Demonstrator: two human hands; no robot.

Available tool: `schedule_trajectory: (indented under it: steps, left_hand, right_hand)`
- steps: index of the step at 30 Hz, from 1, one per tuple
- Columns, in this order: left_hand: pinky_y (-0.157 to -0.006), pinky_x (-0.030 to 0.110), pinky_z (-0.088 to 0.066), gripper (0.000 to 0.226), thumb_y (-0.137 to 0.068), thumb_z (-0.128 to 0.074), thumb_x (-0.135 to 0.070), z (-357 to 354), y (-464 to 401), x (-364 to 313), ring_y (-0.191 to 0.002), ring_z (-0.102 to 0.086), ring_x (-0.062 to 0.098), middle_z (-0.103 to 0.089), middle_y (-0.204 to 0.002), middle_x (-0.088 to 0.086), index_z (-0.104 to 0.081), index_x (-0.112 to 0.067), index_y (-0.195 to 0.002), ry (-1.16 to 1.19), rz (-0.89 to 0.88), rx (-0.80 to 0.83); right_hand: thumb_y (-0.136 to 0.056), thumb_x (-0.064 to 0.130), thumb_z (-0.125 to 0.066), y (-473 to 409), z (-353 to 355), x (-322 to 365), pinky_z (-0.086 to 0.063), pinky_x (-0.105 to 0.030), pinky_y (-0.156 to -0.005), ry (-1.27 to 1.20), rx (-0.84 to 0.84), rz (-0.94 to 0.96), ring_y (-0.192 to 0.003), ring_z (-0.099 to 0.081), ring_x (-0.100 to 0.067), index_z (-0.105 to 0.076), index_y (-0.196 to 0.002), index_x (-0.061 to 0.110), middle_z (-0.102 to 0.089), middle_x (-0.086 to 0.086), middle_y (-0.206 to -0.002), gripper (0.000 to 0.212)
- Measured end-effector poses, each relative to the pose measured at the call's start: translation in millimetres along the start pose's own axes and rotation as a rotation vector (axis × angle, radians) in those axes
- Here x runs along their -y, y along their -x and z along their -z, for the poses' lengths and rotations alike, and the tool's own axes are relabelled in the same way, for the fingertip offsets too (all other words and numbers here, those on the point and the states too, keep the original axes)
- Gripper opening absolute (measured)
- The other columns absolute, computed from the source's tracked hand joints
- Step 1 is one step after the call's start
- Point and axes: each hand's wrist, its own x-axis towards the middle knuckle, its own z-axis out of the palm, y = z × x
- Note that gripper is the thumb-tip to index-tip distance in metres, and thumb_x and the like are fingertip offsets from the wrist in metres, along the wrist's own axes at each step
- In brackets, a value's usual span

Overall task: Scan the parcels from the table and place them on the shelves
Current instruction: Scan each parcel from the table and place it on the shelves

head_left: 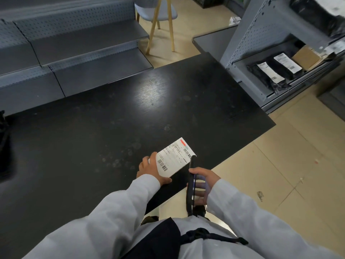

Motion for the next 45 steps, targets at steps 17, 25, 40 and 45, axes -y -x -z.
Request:
schedule_trajectory:
  steps: [17, 25, 40, 45]
  left_hand:
    - [-0.07, 0.039, -0.061, 0.069, -0.037, -0.079, -0.048, -4.1, 32.7, -28.2, -0.088, -0.071, 0.018, -0.07, -0.092, -0.004, -0.063, -0.021, -0.098, 0.286, -0.021, 0.1]
    - [-0.073, 0.019, -0.046, 0.081, -0.056, -0.094, -0.03, 4.9, 53.0, -175.3, -0.097, -0.057, -0.001, -0.059, -0.107, -0.015, -0.042, -0.028, -0.117, 0.426, -0.264, 0.181]
    - [-0.066, 0.026, -0.056, 0.036, -0.083, -0.069, 0.007, -57.3, 51.2, -454.5, -0.094, -0.073, 0.018, -0.074, -0.11, 0.003, -0.056, -0.007, -0.113, 0.36, -0.537, 0.623]
    - [-0.072, 0.035, -0.06, 0.058, -0.077, -0.07, 0.008, -96.7, 47.6, -509.8, -0.1, -0.072, 0.023, -0.074, -0.112, -0.003, -0.057, -0.021, -0.125, 0.305, -0.514, 0.784]
  right_hand:
    - [-0.074, 0.016, -0.083, -32.9, 11.4, -6.7, -0.058, -0.056, -0.087, -0.28, 0.054, 0.175, -0.108, -0.063, -0.037, -0.059, -0.12, 0.017, -0.065, -0.014, -0.119, 0.052]
    - [-0.061, 0.015, -0.083, 20.8, 126.9, 42.7, -0.06, -0.046, -0.075, -0.488, 0.032, 0.481, -0.103, -0.067, -0.033, -0.062, -0.121, 0.02, -0.07, -0.012, -0.113, 0.064]
    - [-0.041, 0.029, -0.083, 50.2, 394.8, 64.3, -0.059, -0.039, -0.068, -0.786, -0.064, 0.807, -0.088, -0.073, -0.022, -0.067, -0.122, 0.021, -0.076, -0.007, -0.106, 0.083]
    - [-0.045, 0.03, -0.084, 37.2, 453.2, 58.2, -0.059, -0.04, -0.069, -0.837, -0.084, 0.826, -0.098, -0.073, -0.026, -0.067, -0.124, 0.019, -0.075, -0.011, -0.112, 0.082]
